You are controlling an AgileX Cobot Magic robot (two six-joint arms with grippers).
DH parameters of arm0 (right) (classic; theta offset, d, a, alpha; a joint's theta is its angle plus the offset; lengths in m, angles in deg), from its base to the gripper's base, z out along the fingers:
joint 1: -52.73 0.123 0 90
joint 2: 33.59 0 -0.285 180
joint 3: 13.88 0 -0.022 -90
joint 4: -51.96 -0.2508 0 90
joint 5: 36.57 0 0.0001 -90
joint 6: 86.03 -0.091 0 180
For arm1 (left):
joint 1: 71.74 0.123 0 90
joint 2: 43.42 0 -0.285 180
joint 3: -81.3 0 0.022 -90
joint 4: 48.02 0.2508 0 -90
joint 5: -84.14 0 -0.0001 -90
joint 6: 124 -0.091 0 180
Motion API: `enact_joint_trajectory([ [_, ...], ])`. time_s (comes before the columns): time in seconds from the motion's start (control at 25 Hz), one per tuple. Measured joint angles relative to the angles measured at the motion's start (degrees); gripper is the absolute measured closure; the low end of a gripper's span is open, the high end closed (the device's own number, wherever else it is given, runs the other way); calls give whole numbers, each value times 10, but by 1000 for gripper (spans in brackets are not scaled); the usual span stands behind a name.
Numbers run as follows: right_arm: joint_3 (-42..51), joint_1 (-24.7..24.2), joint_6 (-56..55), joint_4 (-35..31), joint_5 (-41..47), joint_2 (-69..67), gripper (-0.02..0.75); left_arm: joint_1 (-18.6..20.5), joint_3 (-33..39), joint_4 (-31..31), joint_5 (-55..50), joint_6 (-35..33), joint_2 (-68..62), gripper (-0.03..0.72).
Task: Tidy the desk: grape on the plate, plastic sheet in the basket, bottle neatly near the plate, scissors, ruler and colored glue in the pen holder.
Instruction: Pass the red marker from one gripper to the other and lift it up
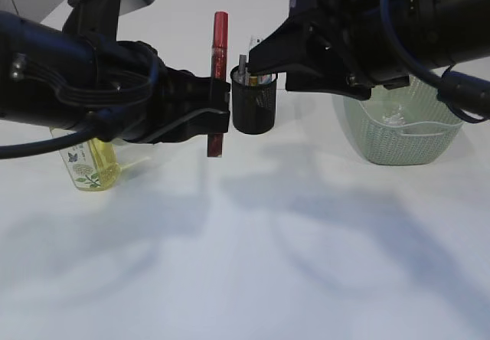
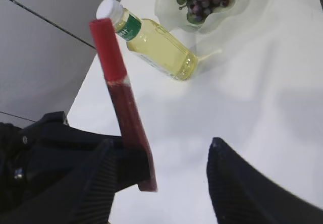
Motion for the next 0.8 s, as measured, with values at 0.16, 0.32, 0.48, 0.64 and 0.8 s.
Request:
enact_joint_trajectory([
  [0.16,0,-29,78,-71,1,-1,307,0,0,0,-4,0,0,652],
  [0.32,0,-77,151,-164,42,-21,312,0,0,-2,-4,0,0,652],
  [0.48,0,-90,234,-253,94,-45,313,0,-2,-7,-4,0,0,652],
  [0.64,0,-90,296,-296,123,-49,315,0,-4,-10,-4,0,0,652],
  [0.8,0,-90,332,-297,122,-52,315,0,-4,-22,-4,0,0,652],
])
